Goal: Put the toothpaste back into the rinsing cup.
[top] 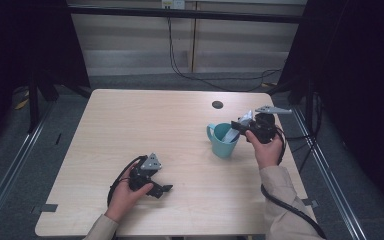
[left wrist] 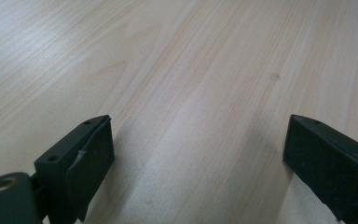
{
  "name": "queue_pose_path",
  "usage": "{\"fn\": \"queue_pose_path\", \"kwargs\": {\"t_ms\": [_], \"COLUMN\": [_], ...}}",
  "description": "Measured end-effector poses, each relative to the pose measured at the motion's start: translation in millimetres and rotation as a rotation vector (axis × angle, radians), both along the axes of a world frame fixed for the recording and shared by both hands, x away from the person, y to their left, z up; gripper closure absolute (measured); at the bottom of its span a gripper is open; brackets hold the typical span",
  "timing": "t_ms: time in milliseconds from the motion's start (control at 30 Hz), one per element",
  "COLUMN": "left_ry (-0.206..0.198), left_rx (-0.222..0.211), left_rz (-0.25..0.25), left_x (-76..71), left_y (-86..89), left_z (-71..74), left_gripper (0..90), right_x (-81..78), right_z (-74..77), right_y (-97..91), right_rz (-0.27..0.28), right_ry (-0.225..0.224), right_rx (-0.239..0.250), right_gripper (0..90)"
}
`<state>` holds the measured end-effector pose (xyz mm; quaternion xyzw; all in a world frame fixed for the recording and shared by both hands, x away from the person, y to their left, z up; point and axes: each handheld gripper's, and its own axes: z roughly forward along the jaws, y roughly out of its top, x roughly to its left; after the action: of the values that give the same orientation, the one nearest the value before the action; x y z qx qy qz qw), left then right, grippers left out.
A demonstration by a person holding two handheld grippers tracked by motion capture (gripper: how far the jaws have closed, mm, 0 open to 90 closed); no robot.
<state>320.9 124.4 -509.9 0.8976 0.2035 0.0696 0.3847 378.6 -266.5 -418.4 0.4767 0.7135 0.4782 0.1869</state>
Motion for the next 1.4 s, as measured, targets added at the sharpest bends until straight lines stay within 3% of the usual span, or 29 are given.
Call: {"fn": "queue_pose_path", "kwargs": {"t_ms": [933,1133,1400], "left_ry": [0.000,0.001,0.000], "left_rx": [0.000,0.000,0.000], "left_rz": [0.000,0.000,0.001], "left_x": [0.0,0.0,-0.1], "left_y": [0.0,0.0,0.0], "left_z": [0.0,0.0,0.0], "left_gripper": [8.3,8.2,8.2], "right_x": [-4.9,-5.5,-10.2], "right_z": [-0.3,-0.9,-3.4], "right_y": [-7.2,-7.4,-11.4], "right_rz": [-0.008,-0.013,-0.024], "right_ry": [0.008,0.026,0.046], "right_rx": [-0.012,-0.033,-0.064], "right_gripper": [51.6,39.1,29.6]}}
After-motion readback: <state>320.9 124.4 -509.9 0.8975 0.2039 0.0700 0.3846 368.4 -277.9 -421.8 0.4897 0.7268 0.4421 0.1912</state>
